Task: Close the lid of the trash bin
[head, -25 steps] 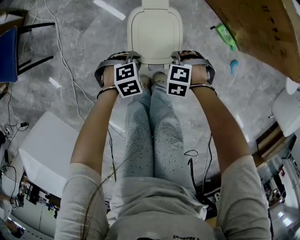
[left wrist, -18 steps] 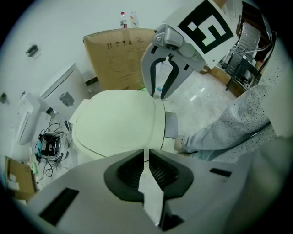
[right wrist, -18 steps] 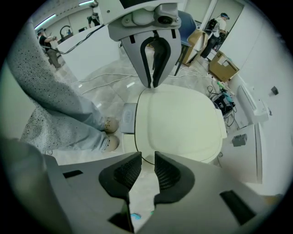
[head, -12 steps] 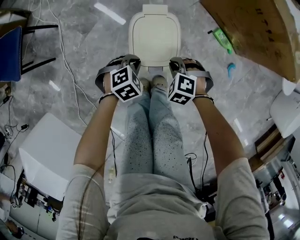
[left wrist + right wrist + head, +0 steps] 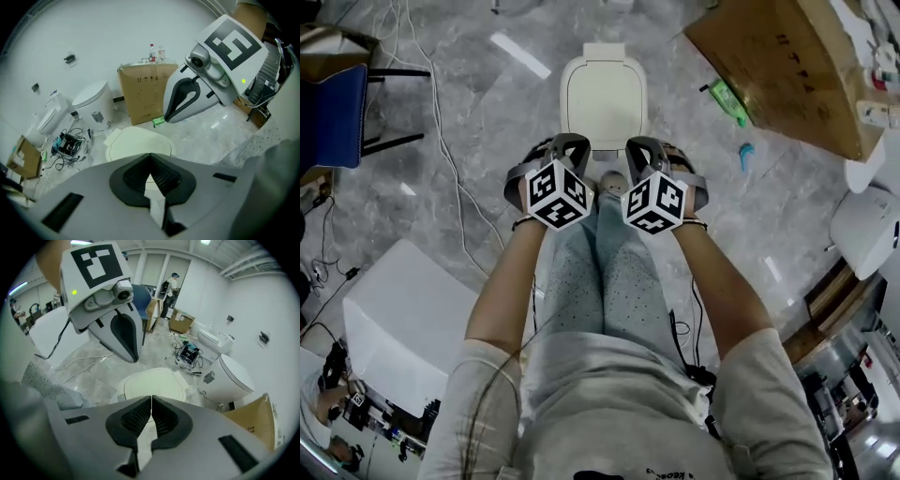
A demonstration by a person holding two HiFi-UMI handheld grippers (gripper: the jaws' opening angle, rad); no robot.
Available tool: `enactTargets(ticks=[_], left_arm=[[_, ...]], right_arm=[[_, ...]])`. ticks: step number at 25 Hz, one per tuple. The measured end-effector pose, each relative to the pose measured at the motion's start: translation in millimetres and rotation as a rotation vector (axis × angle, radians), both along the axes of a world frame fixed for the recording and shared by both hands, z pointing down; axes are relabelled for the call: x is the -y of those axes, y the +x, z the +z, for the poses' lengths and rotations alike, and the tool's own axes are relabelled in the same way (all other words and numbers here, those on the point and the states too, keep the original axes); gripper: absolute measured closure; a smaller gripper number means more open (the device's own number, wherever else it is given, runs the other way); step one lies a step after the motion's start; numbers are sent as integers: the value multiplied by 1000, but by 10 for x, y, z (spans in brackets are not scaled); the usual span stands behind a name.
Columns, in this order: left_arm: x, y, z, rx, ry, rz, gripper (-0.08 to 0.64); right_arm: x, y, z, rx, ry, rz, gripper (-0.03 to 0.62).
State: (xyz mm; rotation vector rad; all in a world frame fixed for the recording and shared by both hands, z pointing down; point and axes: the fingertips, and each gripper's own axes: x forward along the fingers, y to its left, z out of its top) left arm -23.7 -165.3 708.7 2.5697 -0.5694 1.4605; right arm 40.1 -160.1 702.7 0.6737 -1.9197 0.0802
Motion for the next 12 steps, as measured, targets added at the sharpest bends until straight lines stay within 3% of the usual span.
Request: enactTargets(ticks=[6, 12], left_arm=[[-18, 44, -812, -53, 43, -76, 540], [35, 85, -1637, -126, 101, -152, 540]], right_arm=[[-23, 34, -807, 103, 41, 155, 560], [2, 39, -1564, 171, 95, 242, 560]])
